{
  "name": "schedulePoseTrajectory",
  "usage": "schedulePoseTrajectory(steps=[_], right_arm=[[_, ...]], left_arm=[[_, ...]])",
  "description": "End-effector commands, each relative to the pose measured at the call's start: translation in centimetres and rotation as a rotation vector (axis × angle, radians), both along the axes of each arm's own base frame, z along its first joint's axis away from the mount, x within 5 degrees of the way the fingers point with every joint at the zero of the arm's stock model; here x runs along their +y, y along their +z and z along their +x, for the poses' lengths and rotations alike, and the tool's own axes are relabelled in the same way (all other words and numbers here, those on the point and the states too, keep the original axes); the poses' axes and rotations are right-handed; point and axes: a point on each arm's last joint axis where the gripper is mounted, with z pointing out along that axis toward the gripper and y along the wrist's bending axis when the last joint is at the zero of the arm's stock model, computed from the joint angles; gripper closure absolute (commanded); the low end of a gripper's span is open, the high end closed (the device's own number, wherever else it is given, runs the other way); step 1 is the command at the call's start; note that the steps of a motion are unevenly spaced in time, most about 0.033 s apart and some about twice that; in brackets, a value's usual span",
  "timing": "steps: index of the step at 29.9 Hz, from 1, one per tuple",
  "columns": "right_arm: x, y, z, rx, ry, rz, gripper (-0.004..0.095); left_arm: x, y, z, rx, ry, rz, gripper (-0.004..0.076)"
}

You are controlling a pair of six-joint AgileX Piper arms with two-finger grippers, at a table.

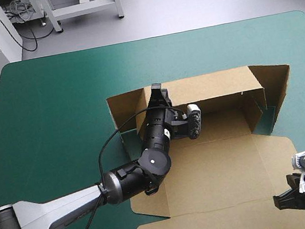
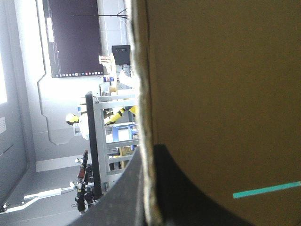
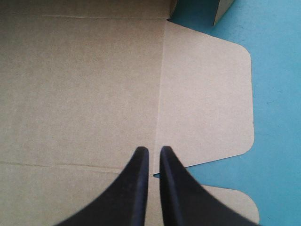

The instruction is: Fold the box

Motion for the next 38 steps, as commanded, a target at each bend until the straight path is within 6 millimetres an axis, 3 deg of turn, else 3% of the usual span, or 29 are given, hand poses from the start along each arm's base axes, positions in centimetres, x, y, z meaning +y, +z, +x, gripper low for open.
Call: schedulePoseTrajectory(steps=[1,5,7,15,19,25,29,34,38], right_arm=[[0.0,1.1,0.5,-0.076,-0.022,0.022,0.0590],[0.0,1.0,0.9,-0.118,-0.034,0.043,0.0297],[0.1,0.7,1.1,-0.129,-0.038,0.054,0.0233],[0.3,1.5,1.7,-0.191,-0.067,0.146,0.0304],[-0.4,4.0,3.3,-0.210,-0.119,0.107,0.0311],[-2.2,10.9,7.8,-0.304,-0.165,-0.093,0.0312],[-2.9,14.2,12.7,-0.302,-0.181,-0.115,0.0315],[-3.3,15.5,19.4,-0.257,-0.199,-0.059,0.0315],[-3.5,14.9,24.4,-0.176,-0.193,-0.032,0.0328]], left_arm=[[0.2,2.5,-0.4,-0.068,-0.011,-0.055,0.0734],[0.2,2.6,-0.4,-0.073,-0.012,-0.072,0.0734],[0.1,2.6,-0.4,-0.074,-0.018,-0.071,0.0734],[0.1,2.6,-0.4,-0.072,-0.022,-0.072,0.0734],[0.1,2.6,-0.4,-0.073,-0.020,-0.072,0.0734],[0.1,2.5,-0.4,-0.066,-0.017,-0.075,0.0734],[0.1,2.5,-0.4,-0.064,-0.016,-0.076,0.0734],[0.4,2.4,-0.3,-0.033,0.039,-0.149,0.0734],[0.5,2.5,-0.3,-0.031,0.051,-0.170,0.0734]])
